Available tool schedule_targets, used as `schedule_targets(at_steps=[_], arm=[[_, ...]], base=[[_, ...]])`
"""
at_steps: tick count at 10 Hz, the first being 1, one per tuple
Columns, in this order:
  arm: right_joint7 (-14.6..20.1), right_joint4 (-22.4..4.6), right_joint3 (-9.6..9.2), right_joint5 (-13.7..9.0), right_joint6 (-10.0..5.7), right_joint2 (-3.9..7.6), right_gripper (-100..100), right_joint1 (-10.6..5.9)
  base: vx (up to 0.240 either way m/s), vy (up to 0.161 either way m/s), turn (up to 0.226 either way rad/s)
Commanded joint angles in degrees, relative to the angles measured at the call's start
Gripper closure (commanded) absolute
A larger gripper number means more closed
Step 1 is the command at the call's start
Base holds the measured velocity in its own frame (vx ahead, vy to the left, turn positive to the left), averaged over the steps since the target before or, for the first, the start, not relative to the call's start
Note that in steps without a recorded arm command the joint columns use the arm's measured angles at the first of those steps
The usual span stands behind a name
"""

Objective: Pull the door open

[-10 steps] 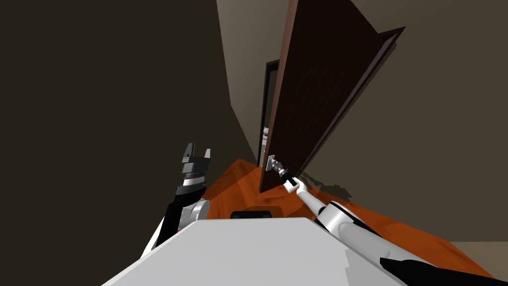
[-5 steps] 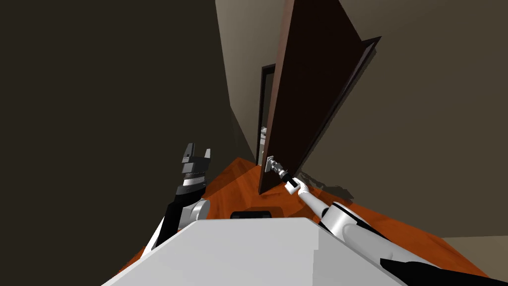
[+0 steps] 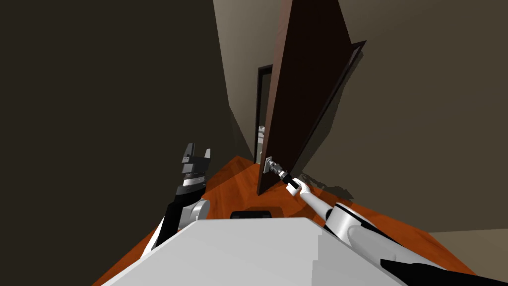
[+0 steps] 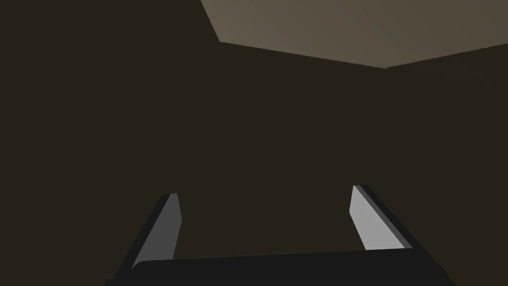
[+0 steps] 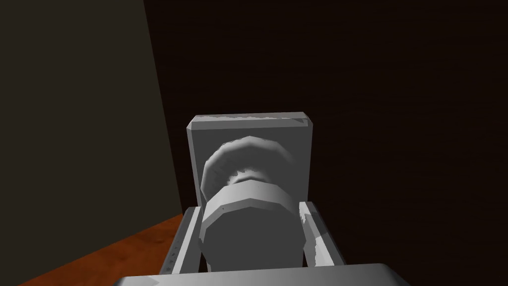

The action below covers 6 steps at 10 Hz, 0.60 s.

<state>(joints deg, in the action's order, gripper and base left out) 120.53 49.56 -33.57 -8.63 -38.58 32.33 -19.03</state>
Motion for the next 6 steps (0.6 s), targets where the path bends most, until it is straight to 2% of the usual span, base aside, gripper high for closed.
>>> schedule_targets(at_steps=[1, 3, 4, 5, 6], arm=[[1.29, 0.2, -1.1, 0.6, -1.61, 0.78, 100, -0.13], [2.67, 1.02, -2.55, 1.39, -2.88, 1.75, 100, 0.08], [2.11, 0.54, -2.29, 1.24, -2.26, 1.21, 100, 0.01], [3.23, 0.11, -3.17, 1.76, -4.07, 2.08, 100, 0.11], [3.54, 0.0, -3.38, 1.89, -4.59, 2.34, 100, 0.1]], base=[[-0.106, -0.167, 0.016], [-0.129, -0.15, 0.015], [-0.057, -0.058, 0.014], [-0.083, -0.117, 0.099], [-0.136, -0.154, 0.107]])
